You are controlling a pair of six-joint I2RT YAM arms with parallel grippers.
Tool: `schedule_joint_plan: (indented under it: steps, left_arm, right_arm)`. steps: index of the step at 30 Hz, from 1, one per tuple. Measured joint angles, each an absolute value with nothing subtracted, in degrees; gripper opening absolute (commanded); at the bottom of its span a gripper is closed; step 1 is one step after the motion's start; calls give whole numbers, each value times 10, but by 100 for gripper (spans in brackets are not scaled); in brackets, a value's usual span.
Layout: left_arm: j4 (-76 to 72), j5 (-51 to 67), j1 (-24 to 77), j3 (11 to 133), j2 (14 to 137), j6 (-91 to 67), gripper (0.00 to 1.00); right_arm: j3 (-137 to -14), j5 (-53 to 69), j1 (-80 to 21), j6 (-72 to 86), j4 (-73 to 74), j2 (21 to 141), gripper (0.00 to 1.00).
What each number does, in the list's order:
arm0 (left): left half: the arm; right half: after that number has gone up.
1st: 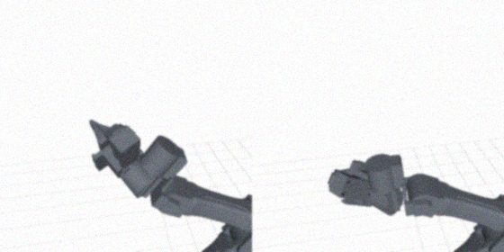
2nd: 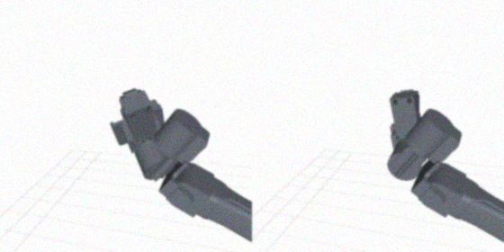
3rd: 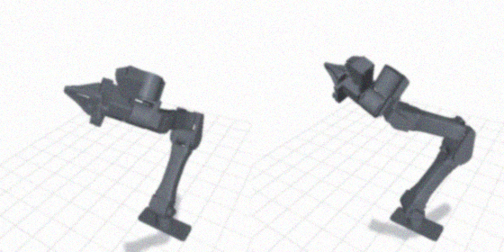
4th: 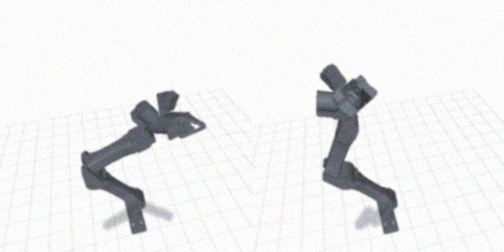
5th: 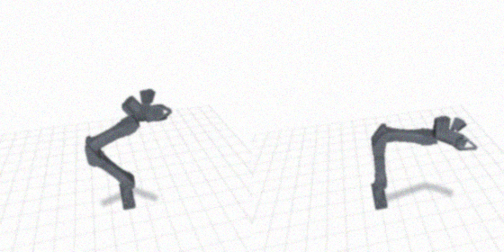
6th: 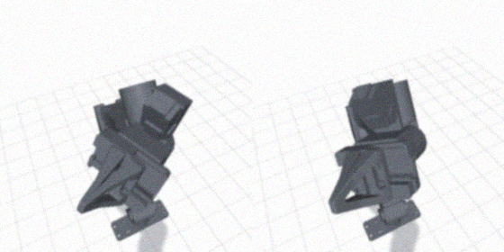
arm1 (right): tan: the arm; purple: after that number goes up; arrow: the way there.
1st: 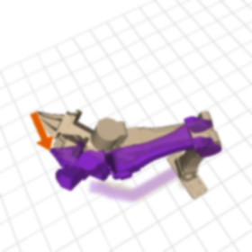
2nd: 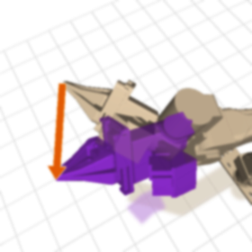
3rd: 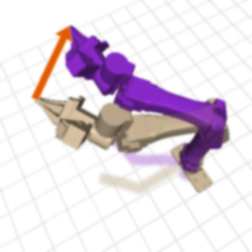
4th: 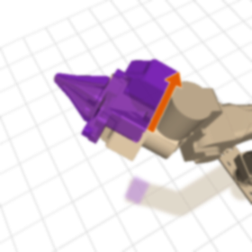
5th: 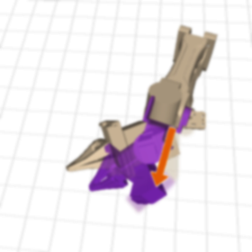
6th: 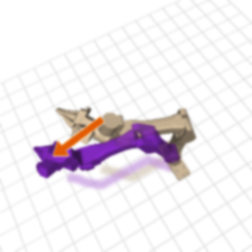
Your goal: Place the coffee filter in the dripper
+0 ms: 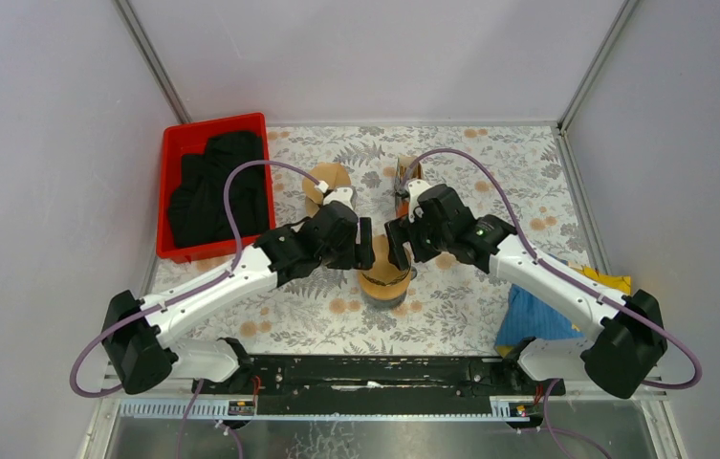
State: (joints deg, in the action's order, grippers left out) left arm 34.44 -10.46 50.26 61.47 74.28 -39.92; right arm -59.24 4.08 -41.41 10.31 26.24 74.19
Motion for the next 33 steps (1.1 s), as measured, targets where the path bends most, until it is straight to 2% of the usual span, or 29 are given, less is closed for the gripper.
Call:
schedule_joint_plan:
  steps: [7,13,17,24,33]
  left_arm:
    - [337,-98,490,615,726,-396,84]
    - [334,-88,441,615,677,-382,89]
    - [335,-91,391,615,628,-367,100]
    - [340,-135,336,605,517,-343,100]
    - [343,-210,333,563,370,-303,100]
  right_arm:
    - [-600,39,-414,103,262,716,93]
    - [-602,4,-413,95,255,665,99]
    - [-598,-45,-410,83,239,615,99]
    - [-541,-167,-404,63,194,482,99]
    - [-460,-298,-403,58,185,340,99]
